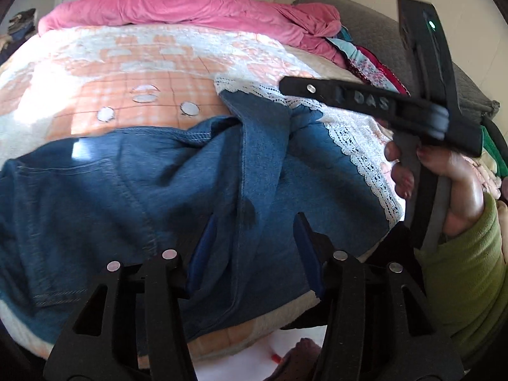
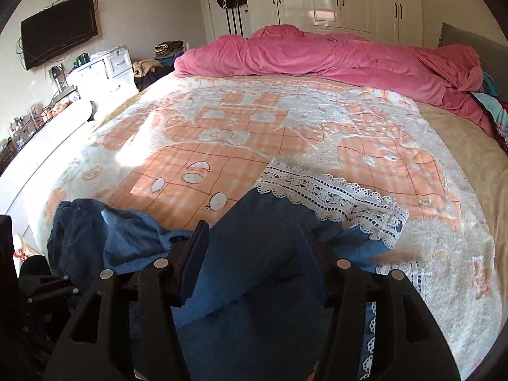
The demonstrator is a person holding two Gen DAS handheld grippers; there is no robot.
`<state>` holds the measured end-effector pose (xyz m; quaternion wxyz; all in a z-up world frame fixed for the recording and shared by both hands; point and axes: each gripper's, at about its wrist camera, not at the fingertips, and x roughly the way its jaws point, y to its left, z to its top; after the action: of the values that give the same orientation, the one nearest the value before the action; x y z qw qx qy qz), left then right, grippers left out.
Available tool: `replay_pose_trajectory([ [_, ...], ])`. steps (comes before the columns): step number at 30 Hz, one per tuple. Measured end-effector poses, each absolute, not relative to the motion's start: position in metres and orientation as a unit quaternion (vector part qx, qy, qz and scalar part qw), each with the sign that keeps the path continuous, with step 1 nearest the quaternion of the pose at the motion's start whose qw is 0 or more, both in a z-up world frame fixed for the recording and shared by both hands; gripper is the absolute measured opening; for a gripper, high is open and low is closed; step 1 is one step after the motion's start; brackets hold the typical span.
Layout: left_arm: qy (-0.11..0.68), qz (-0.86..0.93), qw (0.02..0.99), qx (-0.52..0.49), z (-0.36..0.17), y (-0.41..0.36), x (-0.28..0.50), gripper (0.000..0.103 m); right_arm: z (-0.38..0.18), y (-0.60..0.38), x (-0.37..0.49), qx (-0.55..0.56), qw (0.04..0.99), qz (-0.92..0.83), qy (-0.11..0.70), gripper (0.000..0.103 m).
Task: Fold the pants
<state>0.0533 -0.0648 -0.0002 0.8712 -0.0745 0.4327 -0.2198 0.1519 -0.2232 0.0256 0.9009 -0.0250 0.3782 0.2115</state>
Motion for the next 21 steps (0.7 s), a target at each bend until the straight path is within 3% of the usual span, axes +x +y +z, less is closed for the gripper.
replay_pose_trajectory([
  [6,0.435,-0.206,0.871,-0.094,-0.013,-0.072,0.066,0.041,0.017,-0.208,0.198,-0.031,0.891,0.205,0.404,0.064],
  [10,0.440,-0.222,0.865,-0.096,-0.018,-0.075,0.069,0.007,0.008,-0.182,0.223,-0.054,0.883,0.196,0.423,0.067],
  [16,0.440,-0.249,0.860,-0.065,-0.020,-0.089,0.057,0.005,-0.021,-0.153,0.269,-0.109,0.870,0.128,0.463,0.067],
  [18,0.442,-0.251,0.859,-0.062,-0.022,-0.091,0.056,0.005,-0.034,-0.153,0.281,-0.112,0.865,0.112,0.476,0.061],
  [19,0.442,-0.252,0.858,-0.064,-0.022,-0.090,0.056,0.005,-0.038,-0.154,0.285,-0.115,0.864,0.111,0.478,0.038],
  [20,0.442,-0.252,0.858,-0.066,-0.022,-0.088,0.056,0.005,-0.043,-0.157,0.288,-0.105,0.861,0.125,0.482,0.024],
  [21,0.442,-0.252,0.858,-0.067,-0.022,-0.087,0.056,0.005,-0.044,-0.163,0.289,-0.077,0.860,0.143,0.484,0.020],
])
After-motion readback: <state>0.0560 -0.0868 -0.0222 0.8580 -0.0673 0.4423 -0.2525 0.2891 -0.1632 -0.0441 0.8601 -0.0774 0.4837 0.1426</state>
